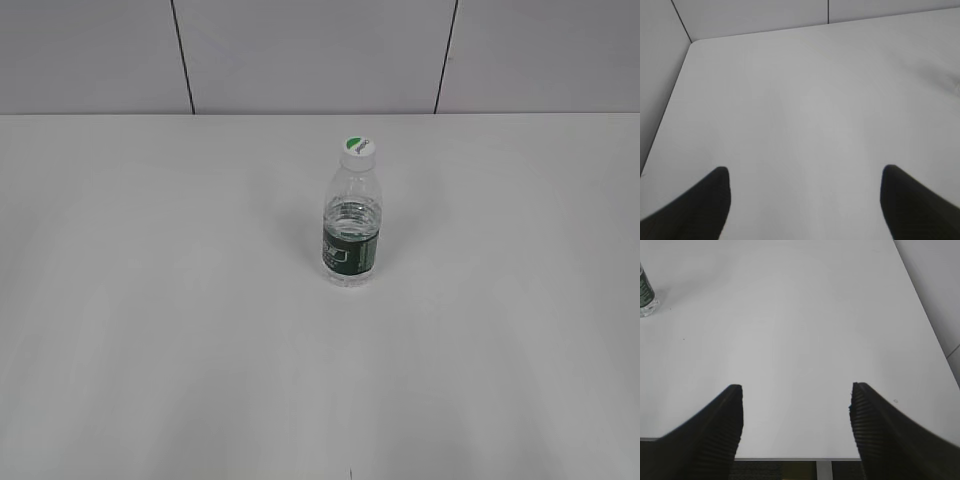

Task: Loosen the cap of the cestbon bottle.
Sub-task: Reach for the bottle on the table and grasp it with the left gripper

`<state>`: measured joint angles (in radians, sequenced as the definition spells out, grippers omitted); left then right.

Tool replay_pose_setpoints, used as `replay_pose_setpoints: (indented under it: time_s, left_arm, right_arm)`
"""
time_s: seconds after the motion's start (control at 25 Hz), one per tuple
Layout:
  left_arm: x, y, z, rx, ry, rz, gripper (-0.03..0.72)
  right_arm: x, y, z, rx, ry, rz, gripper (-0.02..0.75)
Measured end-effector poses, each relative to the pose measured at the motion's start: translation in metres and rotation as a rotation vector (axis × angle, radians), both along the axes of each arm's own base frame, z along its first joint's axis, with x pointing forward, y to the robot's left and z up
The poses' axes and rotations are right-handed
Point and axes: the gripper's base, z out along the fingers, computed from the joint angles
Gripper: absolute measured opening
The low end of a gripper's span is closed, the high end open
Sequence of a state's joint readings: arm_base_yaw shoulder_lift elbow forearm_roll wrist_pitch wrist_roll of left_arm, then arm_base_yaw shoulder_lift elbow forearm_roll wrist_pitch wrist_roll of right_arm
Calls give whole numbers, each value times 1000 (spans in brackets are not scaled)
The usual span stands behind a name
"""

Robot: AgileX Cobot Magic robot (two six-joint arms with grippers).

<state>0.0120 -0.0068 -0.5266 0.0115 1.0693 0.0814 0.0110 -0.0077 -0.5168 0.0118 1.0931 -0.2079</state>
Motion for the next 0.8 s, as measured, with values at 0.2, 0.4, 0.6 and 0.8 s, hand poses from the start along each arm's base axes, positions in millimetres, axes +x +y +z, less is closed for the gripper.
replay_pose_setpoints:
  time_s: [0.2,0.4,0.6,0.8]
  left_arm:
    - [0,0,0,3,0,2,561]
    - [0,0,0,3,0,2,561]
    - [0,0,0,0,-1,0,561]
    - [-1,0,9,-1,-67,-2,561]
  right_arm:
    - [0,0,0,-1,0,0,512]
    - [0,0,0,-1,0,0,512]
    - [0,0,0,-1,0,0,512]
    - [0,0,0,-1,0,0,512]
